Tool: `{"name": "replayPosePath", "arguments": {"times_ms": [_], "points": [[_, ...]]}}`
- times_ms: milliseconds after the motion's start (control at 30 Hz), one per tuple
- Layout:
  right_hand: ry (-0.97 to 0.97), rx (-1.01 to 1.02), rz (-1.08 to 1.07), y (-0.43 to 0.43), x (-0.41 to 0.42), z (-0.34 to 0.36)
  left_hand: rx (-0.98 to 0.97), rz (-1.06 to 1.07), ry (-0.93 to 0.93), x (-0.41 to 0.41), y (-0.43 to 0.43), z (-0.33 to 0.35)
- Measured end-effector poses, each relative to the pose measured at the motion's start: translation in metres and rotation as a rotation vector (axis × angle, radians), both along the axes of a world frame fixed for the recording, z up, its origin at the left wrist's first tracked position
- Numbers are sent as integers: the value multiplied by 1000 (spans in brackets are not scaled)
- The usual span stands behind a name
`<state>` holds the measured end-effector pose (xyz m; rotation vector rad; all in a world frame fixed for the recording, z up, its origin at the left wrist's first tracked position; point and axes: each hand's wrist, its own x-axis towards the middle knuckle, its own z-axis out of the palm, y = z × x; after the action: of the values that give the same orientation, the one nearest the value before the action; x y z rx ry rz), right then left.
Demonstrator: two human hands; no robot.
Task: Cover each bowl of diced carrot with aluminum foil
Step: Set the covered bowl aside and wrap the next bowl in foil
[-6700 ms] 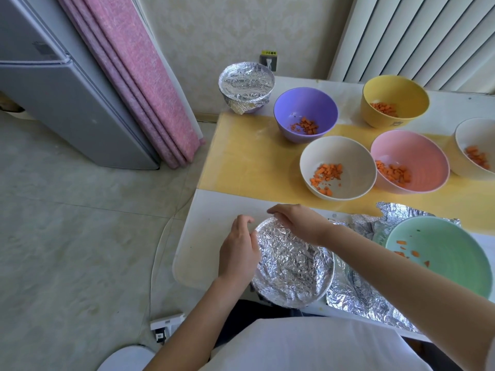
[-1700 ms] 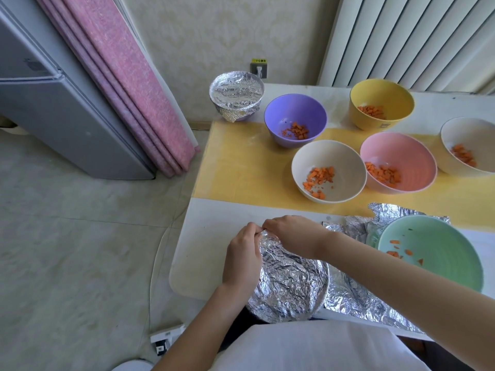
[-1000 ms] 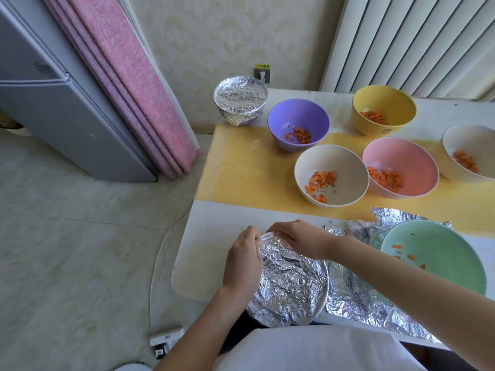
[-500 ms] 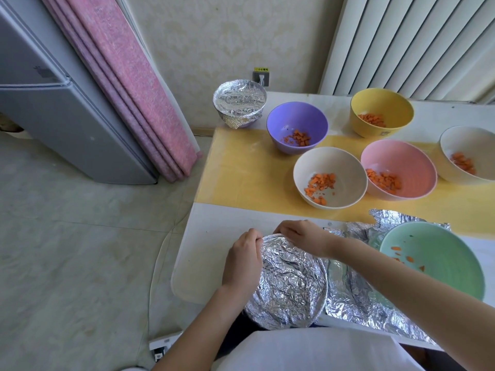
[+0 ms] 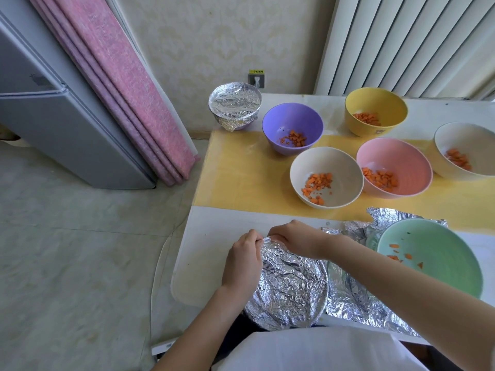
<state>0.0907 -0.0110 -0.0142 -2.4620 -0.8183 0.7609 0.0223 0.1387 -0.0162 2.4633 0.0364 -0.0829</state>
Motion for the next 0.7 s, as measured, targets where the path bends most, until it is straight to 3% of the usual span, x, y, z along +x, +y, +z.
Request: {"name": "replayPosePath", "arguments": {"times_ms": [433,600,700], "points": [[-74,-51,67,9,-2,-1,-1,15,3,-2,1,-1],[44,77,-48,6,3,7,-4,30,-11,-4,2,1],[125,-28,-146,-1,5,6,-3,48,-7,-5,4,0]]}}
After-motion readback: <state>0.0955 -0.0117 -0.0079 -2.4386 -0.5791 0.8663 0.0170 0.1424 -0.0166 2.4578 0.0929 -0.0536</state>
